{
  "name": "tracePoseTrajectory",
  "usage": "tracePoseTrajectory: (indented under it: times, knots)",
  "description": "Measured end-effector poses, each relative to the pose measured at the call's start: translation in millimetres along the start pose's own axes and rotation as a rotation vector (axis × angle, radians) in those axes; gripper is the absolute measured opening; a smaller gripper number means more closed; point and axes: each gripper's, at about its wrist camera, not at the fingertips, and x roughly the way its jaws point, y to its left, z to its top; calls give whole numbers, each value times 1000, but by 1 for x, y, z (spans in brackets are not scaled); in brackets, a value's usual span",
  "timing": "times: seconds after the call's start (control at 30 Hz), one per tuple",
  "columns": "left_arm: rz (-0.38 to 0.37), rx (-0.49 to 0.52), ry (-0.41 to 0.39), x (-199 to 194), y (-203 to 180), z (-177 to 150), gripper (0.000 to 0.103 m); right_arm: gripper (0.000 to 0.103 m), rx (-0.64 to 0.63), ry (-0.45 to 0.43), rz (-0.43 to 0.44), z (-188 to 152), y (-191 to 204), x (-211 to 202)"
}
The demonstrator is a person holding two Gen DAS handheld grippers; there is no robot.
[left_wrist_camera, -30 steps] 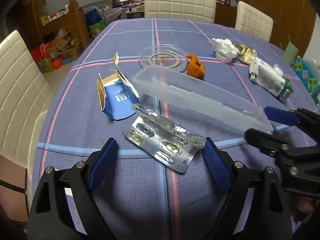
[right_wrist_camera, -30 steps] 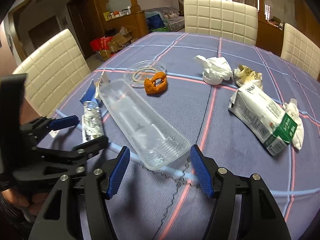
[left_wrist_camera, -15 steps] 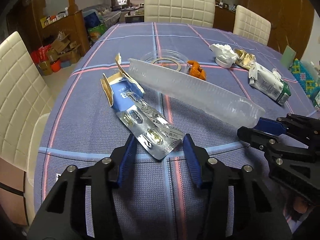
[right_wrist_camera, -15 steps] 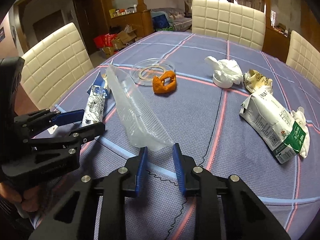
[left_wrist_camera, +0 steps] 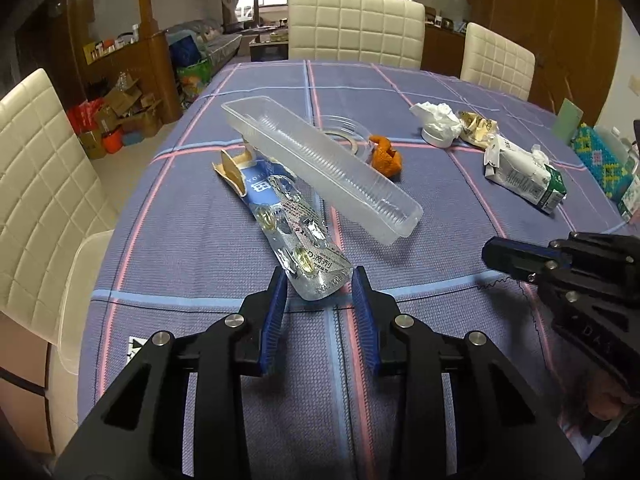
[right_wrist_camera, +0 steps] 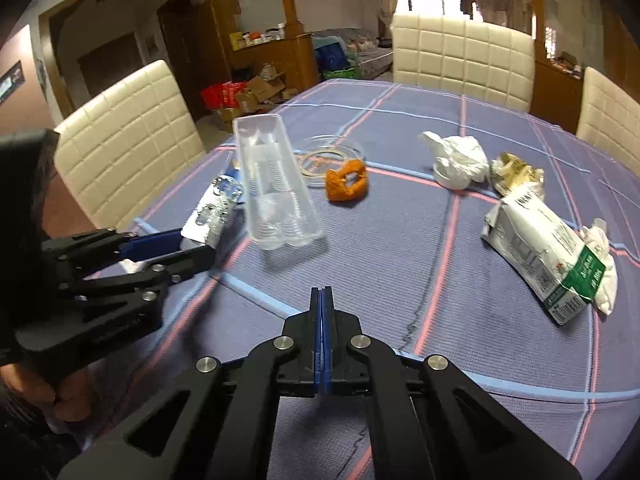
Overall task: Collect trash
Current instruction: 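Grasp the silver blister pack with the left tool while the right tool grasps the clear tray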
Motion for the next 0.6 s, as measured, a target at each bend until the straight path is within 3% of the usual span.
tracePoseTrajectory:
  times: [0.17, 0.2, 0.23, 0.27, 0.6]
  knots:
    - [37, -12, -23, -6, 8, 4, 35, 8, -76, -14, -7, 22, 12, 4]
    - [45, -19, -25, -7, 11, 5, 35, 29, -78, -8, -1, 26, 14, 8]
    - [51, -22, -27, -7, 14, 5, 35, 57, -78, -21, 5, 28, 14, 9]
    - [62, -26, -31, -8, 17, 6, 35, 63, -78, -52, 6, 32, 16, 8]
    - [117, -46, -63, -6, 44, 14, 35, 64, -137, 41, 26, 56, 34, 65]
